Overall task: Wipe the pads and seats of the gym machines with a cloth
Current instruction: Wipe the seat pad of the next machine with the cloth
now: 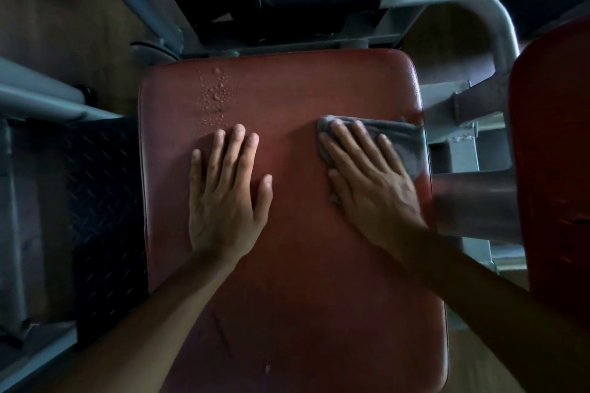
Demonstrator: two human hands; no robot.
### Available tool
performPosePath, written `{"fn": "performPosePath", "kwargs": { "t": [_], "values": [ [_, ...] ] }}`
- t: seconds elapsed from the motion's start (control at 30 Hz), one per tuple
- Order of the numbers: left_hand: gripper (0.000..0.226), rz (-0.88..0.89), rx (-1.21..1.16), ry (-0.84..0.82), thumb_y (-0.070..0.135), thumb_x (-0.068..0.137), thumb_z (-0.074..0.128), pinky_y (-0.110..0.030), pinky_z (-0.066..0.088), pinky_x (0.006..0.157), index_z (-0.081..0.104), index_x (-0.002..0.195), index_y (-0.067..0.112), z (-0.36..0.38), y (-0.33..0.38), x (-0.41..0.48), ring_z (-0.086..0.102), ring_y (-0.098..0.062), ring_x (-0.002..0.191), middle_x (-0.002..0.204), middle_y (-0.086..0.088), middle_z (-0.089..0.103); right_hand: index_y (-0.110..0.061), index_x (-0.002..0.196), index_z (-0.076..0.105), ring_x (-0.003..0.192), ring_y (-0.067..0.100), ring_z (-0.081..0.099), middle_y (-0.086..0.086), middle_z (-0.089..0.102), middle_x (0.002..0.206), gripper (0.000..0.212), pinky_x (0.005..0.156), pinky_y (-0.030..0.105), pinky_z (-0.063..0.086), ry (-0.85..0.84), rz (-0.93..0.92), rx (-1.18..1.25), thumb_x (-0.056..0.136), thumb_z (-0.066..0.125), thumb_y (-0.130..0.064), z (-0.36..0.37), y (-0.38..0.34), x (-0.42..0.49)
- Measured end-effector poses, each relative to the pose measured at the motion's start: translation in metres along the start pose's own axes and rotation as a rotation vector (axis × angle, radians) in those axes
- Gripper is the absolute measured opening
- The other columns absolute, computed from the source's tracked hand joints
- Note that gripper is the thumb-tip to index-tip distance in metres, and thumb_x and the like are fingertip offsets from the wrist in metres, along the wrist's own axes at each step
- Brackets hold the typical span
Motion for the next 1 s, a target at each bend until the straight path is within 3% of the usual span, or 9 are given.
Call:
{"fn": "performPosePath", "kwargs": {
  "t": [0.13, 0.23, 0.43, 0.5, 0.67, 0.77, 0.87, 0.93, 1.0],
  "values": [
    [0.060, 0.009, -0.003, -0.006, 0.045, 0.103, 0.029, -0.049, 0.010, 0.125, 0.025, 0.157, 0.019, 0.002, 0.000, 0.000, 0.009, -0.020, 0.154, 0.165, 0.000, 0.020, -0.028, 0.156, 0.021, 0.152, 0.016, 0.008, -0.006, 0.014, 0.164, 0.052, 0.123, 0.043, 0.010, 0.064, 0.288, 0.044, 0.106, 0.023, -0.039, -0.008, 0.048, 0.035],
    [0.061, 0.009, 0.012, -0.003, 0.046, 0.103, 0.029, -0.049, 0.009, 0.125, 0.025, 0.157, 0.019, 0.002, -0.002, 0.001, 0.009, -0.020, 0.154, 0.166, 0.000, 0.019, -0.026, 0.156, 0.022, 0.152, 0.018, 0.009, -0.004, 0.015, 0.164, 0.053, 0.123, 0.044, 0.007, 0.140, 0.467, 0.064, 0.105, 0.021, -0.042, -0.007, 0.037, 0.079],
    [0.061, 0.007, -0.006, 0.000, 0.044, 0.102, 0.030, -0.048, 0.010, 0.125, 0.026, 0.157, 0.018, 0.002, 0.000, 0.000, 0.009, -0.020, 0.154, 0.165, -0.001, 0.020, -0.025, 0.156, 0.023, 0.152, 0.017, 0.008, -0.004, 0.016, 0.164, 0.052, 0.123, 0.043, 0.011, -0.016, 0.035, 0.026, 0.106, 0.028, -0.039, 0.003, -0.013, 0.011],
    [0.060, 0.010, -0.011, 0.003, 0.044, 0.102, 0.030, -0.048, 0.009, 0.125, 0.025, 0.157, 0.018, 0.002, 0.001, 0.000, 0.009, -0.020, 0.154, 0.165, -0.001, 0.020, -0.026, 0.156, 0.022, 0.152, 0.017, 0.008, -0.004, 0.015, 0.164, 0.053, 0.123, 0.044, 0.010, -0.013, 0.087, 0.020, 0.105, 0.028, -0.041, 0.000, 0.010, 0.007],
    [0.060, 0.023, -0.005, 0.025, 0.044, 0.103, 0.031, -0.048, 0.008, 0.125, 0.025, 0.157, 0.018, 0.003, 0.000, 0.001, 0.009, -0.020, 0.154, 0.165, 0.000, 0.020, -0.026, 0.157, 0.019, 0.152, 0.020, 0.006, -0.003, 0.011, 0.165, 0.056, 0.123, 0.045, 0.004, 0.116, 0.464, 0.078, 0.104, 0.020, -0.046, -0.001, 0.020, 0.075],
    [0.057, 0.027, -0.051, 0.061, 0.040, 0.104, 0.027, -0.047, 0.010, 0.125, 0.028, 0.156, 0.016, -0.001, -0.001, 0.000, 0.013, -0.018, 0.154, 0.165, -0.001, 0.023, -0.025, 0.155, 0.025, 0.152, 0.020, 0.010, -0.003, 0.017, 0.164, 0.054, 0.123, 0.044, 0.007, 0.119, 0.339, 0.085, 0.104, 0.024, -0.043, 0.006, -0.028, 0.067],
    [0.054, 0.019, -0.204, 0.093, 0.033, 0.105, 0.026, -0.048, 0.012, 0.125, 0.029, 0.155, 0.013, -0.006, -0.002, -0.001, 0.015, -0.014, 0.153, 0.164, -0.002, 0.025, -0.026, 0.156, 0.018, 0.152, 0.015, 0.000, -0.005, 0.008, 0.165, 0.054, 0.123, 0.041, 0.002, 0.025, 0.220, 0.160, 0.105, 0.024, -0.042, 0.015, -0.066, 0.038],
    [0.052, 0.015, -0.264, 0.121, 0.030, 0.105, 0.027, -0.048, 0.009, 0.125, 0.033, 0.153, 0.012, -0.011, -0.004, -0.003, 0.017, -0.015, 0.153, 0.162, -0.003, 0.029, -0.026, 0.156, 0.020, 0.151, 0.010, -0.002, -0.007, 0.009, 0.165, 0.053, 0.124, 0.039, 0.002, -0.015, 0.178, 0.385, 0.105, 0.029, -0.039, 0.010, -0.072, 0.024],
    [0.049, 0.013, -0.251, 0.184, 0.027, 0.104, 0.029, -0.049, 0.007, 0.125, 0.041, 0.149, 0.011, -0.019, -0.002, -0.004, 0.023, -0.019, 0.151, 0.158, -0.005, 0.038, -0.024, 0.154, 0.027, 0.150, 0.007, 0.010, -0.006, 0.020, 0.163, 0.051, 0.123, 0.035, 0.014, 0.027, 0.200, 0.673, 0.105, 0.038, -0.032, -0.005, -0.059, 0.015]
  ]
}}
Point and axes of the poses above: each hand's wrist, its own x-axis towards the middle knuckle, its own z-axis out of the palm, y = z × x, the point moved 7 cm from there along x, towards the middle knuckle
